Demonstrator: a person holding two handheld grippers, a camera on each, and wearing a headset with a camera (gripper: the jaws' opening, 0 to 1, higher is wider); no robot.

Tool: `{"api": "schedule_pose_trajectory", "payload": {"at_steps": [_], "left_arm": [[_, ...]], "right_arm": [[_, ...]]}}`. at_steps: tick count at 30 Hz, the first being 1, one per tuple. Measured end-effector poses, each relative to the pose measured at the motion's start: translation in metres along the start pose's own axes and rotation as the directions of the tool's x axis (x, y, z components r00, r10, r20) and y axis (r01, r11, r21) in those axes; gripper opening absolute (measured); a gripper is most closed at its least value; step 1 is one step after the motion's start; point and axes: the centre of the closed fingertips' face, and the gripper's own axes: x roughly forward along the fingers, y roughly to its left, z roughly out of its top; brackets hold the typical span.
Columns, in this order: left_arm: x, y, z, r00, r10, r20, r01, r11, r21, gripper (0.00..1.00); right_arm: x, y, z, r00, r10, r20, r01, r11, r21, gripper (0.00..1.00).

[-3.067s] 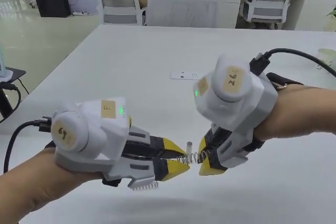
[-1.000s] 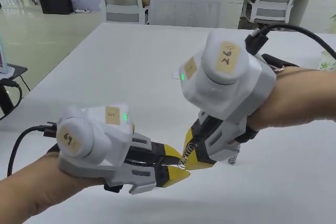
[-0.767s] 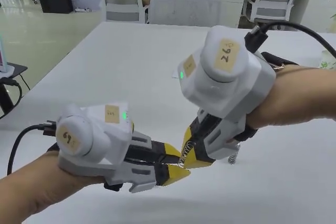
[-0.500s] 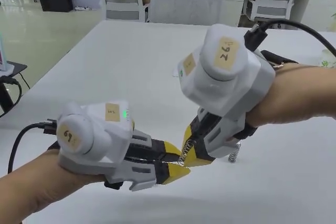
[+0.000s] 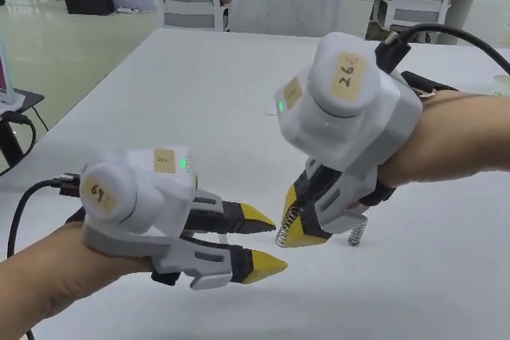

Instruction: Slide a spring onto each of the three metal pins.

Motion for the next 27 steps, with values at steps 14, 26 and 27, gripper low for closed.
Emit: {"api": "schedule_pose_trajectory", "payload": {"at_steps": [14,26,27], "left_arm": [[-0.015,0.006,-0.003,0.9995,0.027,-0.015,-0.027,1.0,-0.012,0.29],[-0.034,0.012,-0.017,0.9965,0.078,-0.027,-0.08,0.995,-0.052,0.34],[-0.035,0.012,-0.018,0.9963,0.081,-0.027,-0.082,0.995,-0.056,0.35]], "right_arm": [[-0.002,-0.005,-0.006,0.9999,-0.008,-0.014,0.008,1.0,0.01,0.09],[-0.002,-0.01,-0.01,0.9996,-0.015,-0.023,0.015,1.0,0.013,0.09],[-0.002,-0.01,-0.01,0.9996,-0.015,-0.024,0.016,1.0,0.013,0.09]]}}
